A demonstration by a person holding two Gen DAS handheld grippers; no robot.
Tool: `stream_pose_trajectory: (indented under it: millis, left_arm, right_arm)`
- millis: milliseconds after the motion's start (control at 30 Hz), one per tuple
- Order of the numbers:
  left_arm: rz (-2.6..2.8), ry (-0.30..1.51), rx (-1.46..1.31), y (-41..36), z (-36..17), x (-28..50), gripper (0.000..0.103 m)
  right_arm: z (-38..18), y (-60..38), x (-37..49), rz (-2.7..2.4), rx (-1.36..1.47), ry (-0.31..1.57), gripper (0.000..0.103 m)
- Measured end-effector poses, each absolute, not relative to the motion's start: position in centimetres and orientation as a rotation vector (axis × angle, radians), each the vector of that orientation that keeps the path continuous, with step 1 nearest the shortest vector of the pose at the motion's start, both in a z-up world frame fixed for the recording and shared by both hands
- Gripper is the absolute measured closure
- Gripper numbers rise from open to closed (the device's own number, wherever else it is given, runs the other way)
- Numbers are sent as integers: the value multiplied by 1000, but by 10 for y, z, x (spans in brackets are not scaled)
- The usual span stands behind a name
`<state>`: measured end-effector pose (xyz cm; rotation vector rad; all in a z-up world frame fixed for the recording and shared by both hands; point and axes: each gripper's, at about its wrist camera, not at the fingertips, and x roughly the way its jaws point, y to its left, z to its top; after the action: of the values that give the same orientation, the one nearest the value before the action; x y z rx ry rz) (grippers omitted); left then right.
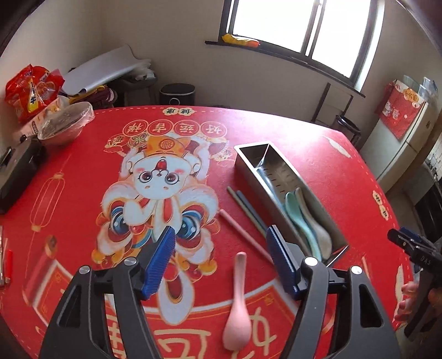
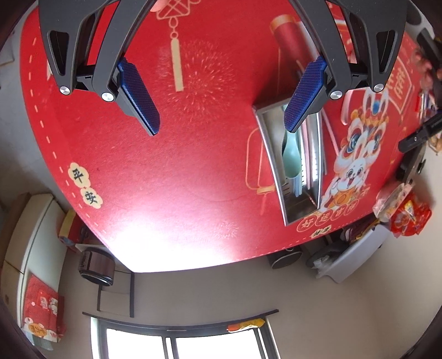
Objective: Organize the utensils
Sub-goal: 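Grasp the pink spoon handle on the tablecloth with the left gripper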
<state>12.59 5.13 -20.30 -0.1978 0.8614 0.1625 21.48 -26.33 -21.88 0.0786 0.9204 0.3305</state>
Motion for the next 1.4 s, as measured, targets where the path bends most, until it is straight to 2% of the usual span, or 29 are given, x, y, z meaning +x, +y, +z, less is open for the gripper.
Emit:
stream_pose_trajectory:
  millis: [67,400,500,667,900,1133,1400]
  left_arm:
    - [158,895,-157,53,-214,118,32]
    - [-15,1069,-154,34,-280,100,33]
    - [-57,1092,-183,30,-291,104,39]
    - [-102,1153,-210,25,-309,109,58]
    - [-102,1171,-330,39,-317,108,63]
    - [-140,1192,-341,38,-318,110,76]
    - [-182,1186,-298,22,-310,110,78]
  right_arm:
    - [-223,-254,208,351,78,945,15]
    - [-232,-229,173,298,11,984,15]
    - [-237,-229,167,297,28,1015,15]
    - [-239,-234,156,289,54,1028,15]
    - [-239,-236,151,281,81,1030,15]
    - [-238,-229,154,295,80,1029,15]
    - [-242,-227,156,300,84,1042,15]
